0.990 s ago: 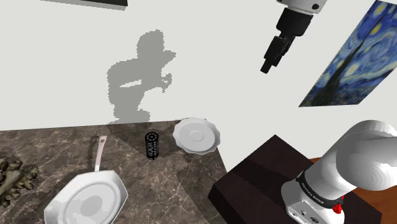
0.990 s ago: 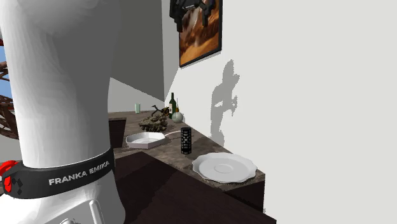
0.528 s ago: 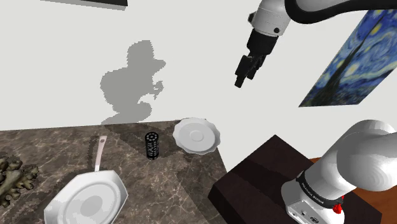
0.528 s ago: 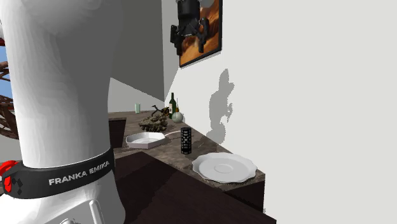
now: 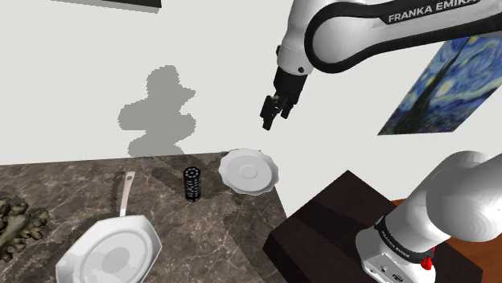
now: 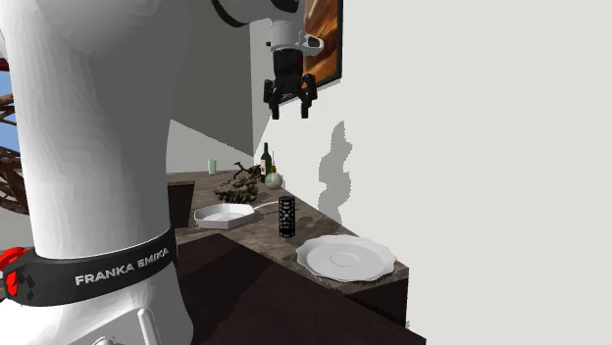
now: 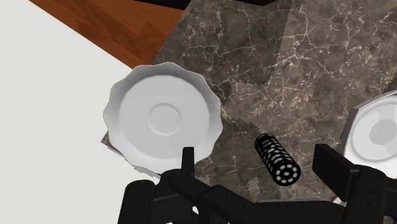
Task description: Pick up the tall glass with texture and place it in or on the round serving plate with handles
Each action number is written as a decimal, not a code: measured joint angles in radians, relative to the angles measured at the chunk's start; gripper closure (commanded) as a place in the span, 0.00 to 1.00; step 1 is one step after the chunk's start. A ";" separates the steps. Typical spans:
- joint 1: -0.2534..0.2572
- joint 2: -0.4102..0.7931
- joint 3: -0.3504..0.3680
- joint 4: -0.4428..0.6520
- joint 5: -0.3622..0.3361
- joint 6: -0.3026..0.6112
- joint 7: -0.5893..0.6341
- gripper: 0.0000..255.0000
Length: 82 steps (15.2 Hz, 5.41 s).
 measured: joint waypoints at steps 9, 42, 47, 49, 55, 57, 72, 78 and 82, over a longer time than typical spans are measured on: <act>0.008 0.339 0.097 0.110 -0.108 0.217 0.174 0.00; 0.229 1.100 0.001 0.647 -0.433 0.387 0.486 1.00; 0.229 1.100 0.001 0.647 -0.433 0.387 0.485 1.00; 0.229 1.100 0.001 0.647 -0.433 0.387 0.485 1.00; 0.223 1.067 0.011 0.634 -0.424 0.366 0.482 1.00; 0.218 1.045 0.018 0.627 -0.417 0.351 0.477 1.00; 0.146 0.879 0.059 0.563 -0.355 0.255 0.406 1.00; 0.023 0.739 0.064 0.391 -0.301 0.297 0.277 1.00; -0.055 0.656 0.060 0.306 -0.258 0.306 0.173 1.00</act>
